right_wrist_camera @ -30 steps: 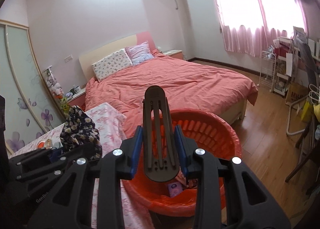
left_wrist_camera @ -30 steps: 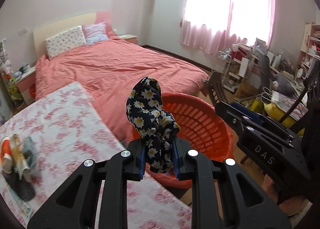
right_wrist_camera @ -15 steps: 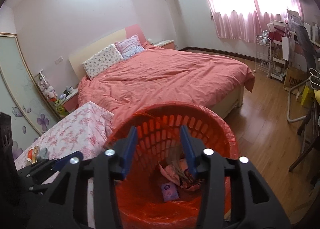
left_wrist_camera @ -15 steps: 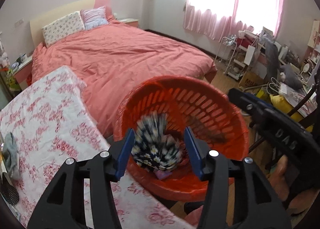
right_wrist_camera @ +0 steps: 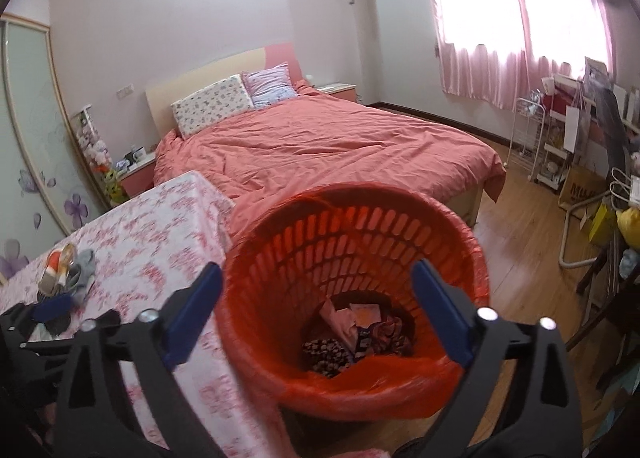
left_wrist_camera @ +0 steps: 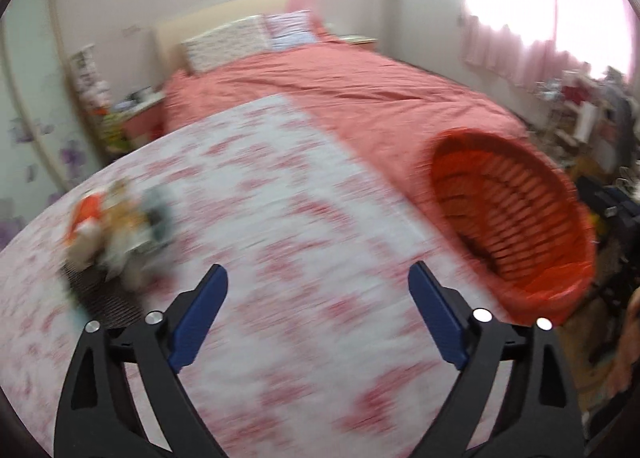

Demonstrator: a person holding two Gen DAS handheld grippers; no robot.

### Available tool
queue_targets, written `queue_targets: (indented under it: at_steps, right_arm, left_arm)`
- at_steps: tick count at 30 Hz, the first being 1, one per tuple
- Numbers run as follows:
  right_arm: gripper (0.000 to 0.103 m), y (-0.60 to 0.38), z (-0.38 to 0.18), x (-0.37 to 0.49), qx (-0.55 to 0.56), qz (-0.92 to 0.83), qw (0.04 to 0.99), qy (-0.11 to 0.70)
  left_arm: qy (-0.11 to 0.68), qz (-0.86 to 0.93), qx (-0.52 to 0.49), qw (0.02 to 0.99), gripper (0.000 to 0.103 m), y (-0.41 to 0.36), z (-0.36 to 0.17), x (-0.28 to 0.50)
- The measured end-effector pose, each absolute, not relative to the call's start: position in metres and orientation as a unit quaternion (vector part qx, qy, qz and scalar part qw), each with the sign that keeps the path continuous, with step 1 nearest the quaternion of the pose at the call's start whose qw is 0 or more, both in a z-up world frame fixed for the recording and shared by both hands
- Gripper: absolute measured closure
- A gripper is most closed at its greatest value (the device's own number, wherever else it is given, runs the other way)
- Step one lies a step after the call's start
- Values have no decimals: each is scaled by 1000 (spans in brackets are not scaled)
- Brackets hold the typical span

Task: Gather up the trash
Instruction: 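Move both open tools back over the bed items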

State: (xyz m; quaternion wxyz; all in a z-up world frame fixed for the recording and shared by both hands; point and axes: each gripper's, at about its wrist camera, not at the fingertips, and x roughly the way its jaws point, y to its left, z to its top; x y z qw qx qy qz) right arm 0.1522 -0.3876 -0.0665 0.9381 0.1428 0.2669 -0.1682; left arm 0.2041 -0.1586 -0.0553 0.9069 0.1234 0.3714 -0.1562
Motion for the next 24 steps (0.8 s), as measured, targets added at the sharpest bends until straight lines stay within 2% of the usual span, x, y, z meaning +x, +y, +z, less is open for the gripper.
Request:
queue_targets:
  at_steps: [4, 9, 15, 18, 19, 24]
  right_arm:
    - [4, -355, -66, 158, 126, -143, 940, 283]
    - [4, -303, -69, 169, 94, -115, 941, 304]
    - [4, -253, -77, 179, 87, -68, 937, 331]
    - [4, -235, -79, 182, 85, -56, 935, 339]
    - [4, -231, -78, 183, 84, -54, 935, 340]
    - [4, -215, -76, 187, 75, -46, 935, 343]
  left_arm:
    - [385, -89, 95, 914, 2, -97, -57, 204]
    - [422, -4, 52, 905, 2, -21, -66, 214]
    - [429, 16, 5, 903, 2, 22, -78, 223]
    - [437, 16, 6, 899, 10, 22, -83, 229]
    - [442, 18, 9, 897, 18, 22, -85, 231]
    - [443, 24, -16, 896, 25, 35, -87, 239]
